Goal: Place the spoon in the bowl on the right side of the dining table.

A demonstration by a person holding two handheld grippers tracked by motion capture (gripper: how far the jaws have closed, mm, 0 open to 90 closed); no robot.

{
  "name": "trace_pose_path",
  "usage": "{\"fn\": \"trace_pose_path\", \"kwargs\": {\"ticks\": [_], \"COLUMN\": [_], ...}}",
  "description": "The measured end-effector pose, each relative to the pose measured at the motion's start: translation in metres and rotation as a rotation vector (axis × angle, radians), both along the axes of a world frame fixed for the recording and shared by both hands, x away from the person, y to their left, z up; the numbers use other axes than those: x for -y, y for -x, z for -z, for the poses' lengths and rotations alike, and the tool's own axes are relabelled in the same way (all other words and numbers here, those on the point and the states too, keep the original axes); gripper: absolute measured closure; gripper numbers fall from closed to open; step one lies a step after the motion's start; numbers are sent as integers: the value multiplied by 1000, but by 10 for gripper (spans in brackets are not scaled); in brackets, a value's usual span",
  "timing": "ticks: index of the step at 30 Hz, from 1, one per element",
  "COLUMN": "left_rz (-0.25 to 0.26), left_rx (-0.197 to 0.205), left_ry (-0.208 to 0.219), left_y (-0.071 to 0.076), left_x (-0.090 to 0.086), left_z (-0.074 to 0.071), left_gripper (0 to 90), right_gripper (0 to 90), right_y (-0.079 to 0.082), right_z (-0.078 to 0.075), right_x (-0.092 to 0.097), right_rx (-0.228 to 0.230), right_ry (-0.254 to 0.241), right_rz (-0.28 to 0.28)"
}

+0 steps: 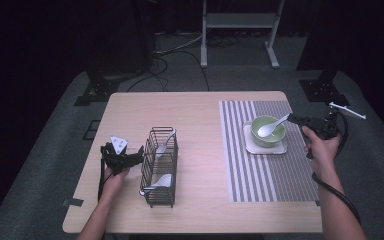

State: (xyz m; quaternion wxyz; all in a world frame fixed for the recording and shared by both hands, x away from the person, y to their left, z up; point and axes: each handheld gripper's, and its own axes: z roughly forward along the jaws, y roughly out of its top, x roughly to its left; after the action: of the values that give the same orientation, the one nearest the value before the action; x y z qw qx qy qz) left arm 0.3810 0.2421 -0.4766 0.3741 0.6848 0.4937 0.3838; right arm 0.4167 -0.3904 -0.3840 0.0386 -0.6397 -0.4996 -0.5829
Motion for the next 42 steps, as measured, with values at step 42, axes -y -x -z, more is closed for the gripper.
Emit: {"fn": "trace_pose_path", "kwargs": {"ticks": [42], "left_rz": [-6], "left_rx": [-1], "left_ry": [1], "left_y": [-1], "left_x": [0], "left_z": [0], "left_gripper": [10], "right_gripper": [841], "right_y": [-10], "right_z": [37], "right_x": [5], "right_rx": [-77], "right_ry": [30], "right_rz": [17]}}
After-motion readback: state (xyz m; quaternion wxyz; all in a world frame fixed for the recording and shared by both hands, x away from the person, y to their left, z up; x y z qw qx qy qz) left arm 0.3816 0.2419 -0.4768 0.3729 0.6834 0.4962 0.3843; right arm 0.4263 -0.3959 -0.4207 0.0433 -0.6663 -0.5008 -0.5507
